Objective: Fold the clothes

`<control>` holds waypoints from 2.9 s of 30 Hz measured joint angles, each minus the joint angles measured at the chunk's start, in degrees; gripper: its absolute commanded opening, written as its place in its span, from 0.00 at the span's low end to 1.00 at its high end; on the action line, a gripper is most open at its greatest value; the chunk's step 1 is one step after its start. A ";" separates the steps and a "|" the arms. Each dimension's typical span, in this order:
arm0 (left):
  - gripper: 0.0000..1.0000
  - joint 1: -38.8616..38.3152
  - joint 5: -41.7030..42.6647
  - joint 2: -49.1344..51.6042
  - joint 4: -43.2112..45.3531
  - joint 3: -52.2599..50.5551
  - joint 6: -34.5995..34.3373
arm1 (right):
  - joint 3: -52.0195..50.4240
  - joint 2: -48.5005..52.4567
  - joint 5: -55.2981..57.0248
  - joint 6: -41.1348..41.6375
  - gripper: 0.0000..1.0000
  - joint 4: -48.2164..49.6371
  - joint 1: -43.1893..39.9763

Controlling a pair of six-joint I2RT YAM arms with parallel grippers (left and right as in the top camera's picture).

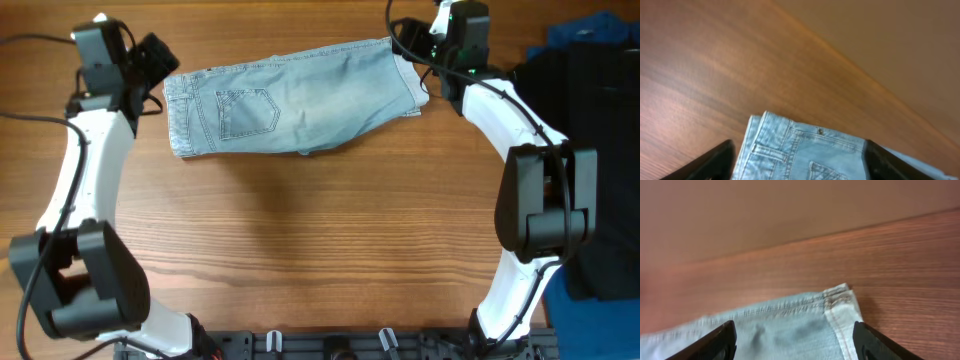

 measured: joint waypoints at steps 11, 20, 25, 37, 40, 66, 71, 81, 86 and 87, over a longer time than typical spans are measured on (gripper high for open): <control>0.09 -1.27 2.36 9.70 -5.46 1.81 1.22 | -0.24 -0.02 -2.75 -8.50 0.04 -22.80 0.02; 0.12 -1.75 2.36 18.43 2.16 1.77 1.27 | -11.17 -0.02 -2.73 -8.50 0.04 -19.28 0.02; 0.09 -1.75 2.36 18.43 6.64 1.77 1.49 | -14.40 -1.64 -3.15 -7.37 0.04 -18.58 0.00; 0.06 -1.68 2.36 12.66 -7.54 7.89 2.99 | -6.21 -13.81 -0.15 -8.61 0.11 -22.75 2.40; 0.06 -1.68 2.36 12.68 -14.08 7.82 3.13 | -5.81 -12.98 0.74 -8.94 0.13 -16.50 2.89; 0.72 2.67 -0.85 15.39 -26.86 7.87 -0.52 | -5.75 -5.27 9.35 -12.52 0.41 -14.29 2.78; 0.73 2.56 -0.44 18.67 -25.14 7.87 -0.55 | -5.81 -5.27 9.51 -15.04 0.47 -21.46 -1.01; 0.68 2.56 0.22 22.03 -24.52 8.13 -0.55 | -5.81 -5.07 8.20 -19.02 0.48 -22.05 -1.99; 0.54 2.60 3.45 22.56 -23.26 8.41 -0.76 | -5.81 -4.94 4.57 -22.47 0.47 -25.24 -1.77; 0.52 2.64 3.91 22.60 -23.02 8.41 -0.74 | -5.81 -4.79 4.11 -23.28 0.47 -25.64 -1.57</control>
